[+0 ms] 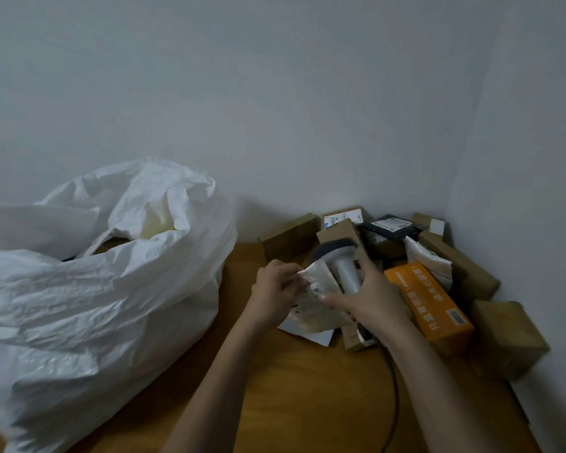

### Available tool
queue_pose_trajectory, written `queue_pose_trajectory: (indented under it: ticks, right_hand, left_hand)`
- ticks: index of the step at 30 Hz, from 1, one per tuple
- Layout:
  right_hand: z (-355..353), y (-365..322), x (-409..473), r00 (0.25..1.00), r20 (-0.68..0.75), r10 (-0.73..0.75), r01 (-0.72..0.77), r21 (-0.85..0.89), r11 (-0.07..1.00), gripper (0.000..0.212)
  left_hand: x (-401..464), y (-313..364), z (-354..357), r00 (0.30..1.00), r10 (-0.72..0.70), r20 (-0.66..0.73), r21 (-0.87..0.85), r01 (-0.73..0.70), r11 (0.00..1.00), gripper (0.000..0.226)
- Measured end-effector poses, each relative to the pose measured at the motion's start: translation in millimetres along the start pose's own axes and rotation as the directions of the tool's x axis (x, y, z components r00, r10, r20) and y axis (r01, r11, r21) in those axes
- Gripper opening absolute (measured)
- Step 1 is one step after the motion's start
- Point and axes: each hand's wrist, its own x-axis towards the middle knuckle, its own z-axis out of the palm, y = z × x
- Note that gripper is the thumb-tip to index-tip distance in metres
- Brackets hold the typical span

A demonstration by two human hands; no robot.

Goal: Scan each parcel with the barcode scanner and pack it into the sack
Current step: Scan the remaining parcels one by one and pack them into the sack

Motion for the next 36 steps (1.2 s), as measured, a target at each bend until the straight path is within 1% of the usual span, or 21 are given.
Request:
queue_pose_trajectory:
  ticks: [2, 3, 4, 5, 6, 7, 8, 9, 10, 11, 12, 13, 15, 19, 23, 25, 27, 31, 36]
  right_hand:
    - [5, 1, 0, 1.0, 0.006, -0.013, 0.013, -0.046, 0.999, 0.063]
    - [7, 1, 0, 1.0, -0.008, -0.01, 0.009, -0.036, 0.999, 0.055]
    - [8, 1, 0, 1.0, -0.027, 0.006, -0.006, -0.009, 1.0, 0.052]
    - [8, 1, 1, 0.998, -0.051, 0.03, -0.029, 0.031, 0.999, 0.049]
    - [7, 1, 3, 0.995, -0.08, 0.055, -0.048, 0.087, 0.995, 0.047]
    - [6, 1, 5, 0.991, -0.107, 0.079, -0.062, 0.152, 0.986, 0.045]
    - [4, 0, 7, 0.987, -0.128, 0.1, -0.071, 0.213, 0.974, 0.043]
    - [3, -1, 10, 0.982, -0.147, 0.115, -0.074, 0.258, 0.963, 0.042]
    - [2, -3, 11, 0.978, -0.166, 0.127, -0.076, 0.285, 0.956, 0.042]
    - [1, -5, 12, 0.973, -0.184, 0.137, -0.078, 0.3, 0.951, 0.042]
    - [1, -6, 12, 0.97, -0.196, 0.146, -0.08, 0.31, 0.947, 0.042]
    - [0, -7, 12, 0.968, -0.202, 0.149, -0.079, 0.316, 0.946, 0.042]
    - [-1, -8, 10, 0.968, -0.212, 0.135, -0.066, 0.302, 0.951, 0.037]
    - [-10, -17, 4, 0.97, -0.216, 0.108, -0.051, 0.253, 0.966, 0.033]
    - [-18, -37, -5, 0.99, -0.105, 0.09, -0.055, 0.304, 0.951, 0.026]
    - [-22, -50, -11, 0.997, -0.035, 0.069, -0.051, 0.369, 0.928, 0.027]
    - [-28, -63, -19, 1.0, 0.009, 0.018, -0.02, 0.374, 0.927, 0.029]
    - [-37, -84, -35, 0.997, 0.043, -0.058, 0.04, 0.335, 0.941, 0.032]
    - [-46, -102, -51, 0.996, 0.048, -0.08, 0.061, 0.309, 0.949, 0.034]
  left_hand:
    - [-1, 6, -2, 0.997, 0.064, -0.048, -0.055, -0.067, 0.996, 0.012]
    - [-1, 6, -3, 0.993, 0.063, -0.095, -0.081, -0.071, 0.994, 0.017]
    - [-3, 5, -4, 0.988, 0.032, -0.151, -0.119, -0.05, 0.992, 0.032]
    - [-5, 3, -5, 0.98, -0.037, -0.197, -0.182, 0.0, 0.983, 0.054]
    - [-6, -1, -6, 0.97, -0.127, -0.206, -0.262, 0.071, 0.963, 0.077]
    - [-9, -5, -6, 0.963, -0.218, -0.16, -0.334, 0.155, 0.93, 0.093]
    - [-11, -9, -6, 0.959, -0.276, -0.069, -0.374, 0.231, 0.898, 0.097]
    - [-14, -13, -4, 0.956, -0.287, 0.055, -0.377, 0.286, 0.881, 0.09]
    - [-17, -17, 0, 0.948, -0.264, 0.179, -0.354, 0.313, 0.881, 0.072]
    - [-20, -20, 5, 0.934, -0.245, 0.261, -0.352, 0.328, 0.877, 0.053]
    - [-22, -24, 9, 0.924, -0.245, 0.293, -0.392, 0.349, 0.851, 0.036]
    - [-23, -27, 12, 0.921, -0.261, 0.289, -0.481, 0.376, 0.792, 0.026]
    - [-23, -29, 14, 0.919, -0.326, 0.221, -0.64, 0.389, 0.663, 0.019]
    - [-17, -35, 11, 0.874, -0.481, 0.064, -0.72, 0.374, 0.584, 0.016]
    - [-14, -38, 12, 0.823, -0.566, -0.041, -0.762, 0.341, 0.551, 0.014]
    - [-13, -40, 13, 0.807, -0.587, -0.066, -0.764, 0.337, 0.55, 0.014]
    - [-12, -42, 13, 0.794, -0.603, -0.08, -0.747, 0.353, 0.563, 0.015]
    - [-11, -44, 15, 0.776, -0.623, -0.096, -0.742, 0.362, 0.564, 0.021]
    - [-10, -43, 17, 0.769, -0.631, -0.104, -0.746, 0.359, 0.561, 0.021]
